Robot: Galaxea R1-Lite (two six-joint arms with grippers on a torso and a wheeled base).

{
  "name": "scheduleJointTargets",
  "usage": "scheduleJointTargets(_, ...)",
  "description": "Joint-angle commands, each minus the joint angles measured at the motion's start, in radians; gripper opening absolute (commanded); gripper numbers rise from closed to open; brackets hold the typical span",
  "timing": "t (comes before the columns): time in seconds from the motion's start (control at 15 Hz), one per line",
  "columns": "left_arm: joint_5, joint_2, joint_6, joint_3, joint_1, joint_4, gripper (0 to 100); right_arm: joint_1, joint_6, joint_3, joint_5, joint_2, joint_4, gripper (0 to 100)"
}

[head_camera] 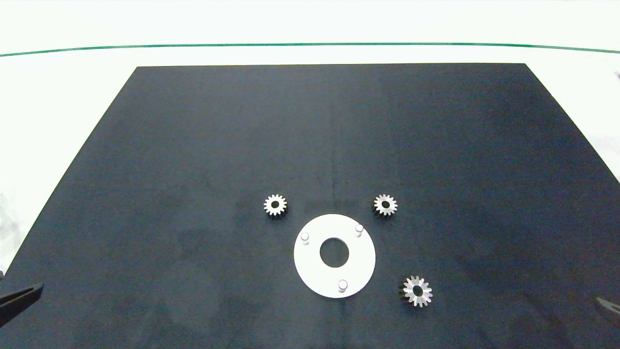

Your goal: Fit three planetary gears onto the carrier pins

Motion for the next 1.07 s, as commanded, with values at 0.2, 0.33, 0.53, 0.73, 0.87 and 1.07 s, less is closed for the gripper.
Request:
scheduleJointTargets(0.2,0.009,0.185,-0.002,-0.080,0.004,0.019,100,0.115,-0.037,-0.081,-0.005,0.242,0.001,100)
scheduleJointTargets(0.33,0.009,0.185,0.000,-0.073,-0.002,0.019,100,0.169,-0.057,-0.105,-0.016,0.322,0.003,100)
scheduleJointTargets(0.53,0.043,0.165,0.007,-0.081,-0.002,0.073,100,0.218,-0.100,-0.148,-0.025,0.397,0.026,100)
scheduleJointTargets(0.73,0.061,0.139,0.009,-0.096,0.005,0.090,100,0.272,-0.121,-0.196,-0.058,0.501,0.070,100)
scheduleJointTargets(0.87,0.061,0.128,0.009,-0.104,0.005,0.091,100,0.298,-0.123,-0.211,-0.067,0.570,0.070,100)
scheduleJointTargets(1.07,0.061,0.119,0.009,-0.107,0.005,0.090,100,0.362,-0.121,-0.216,-0.099,0.648,0.066,100)
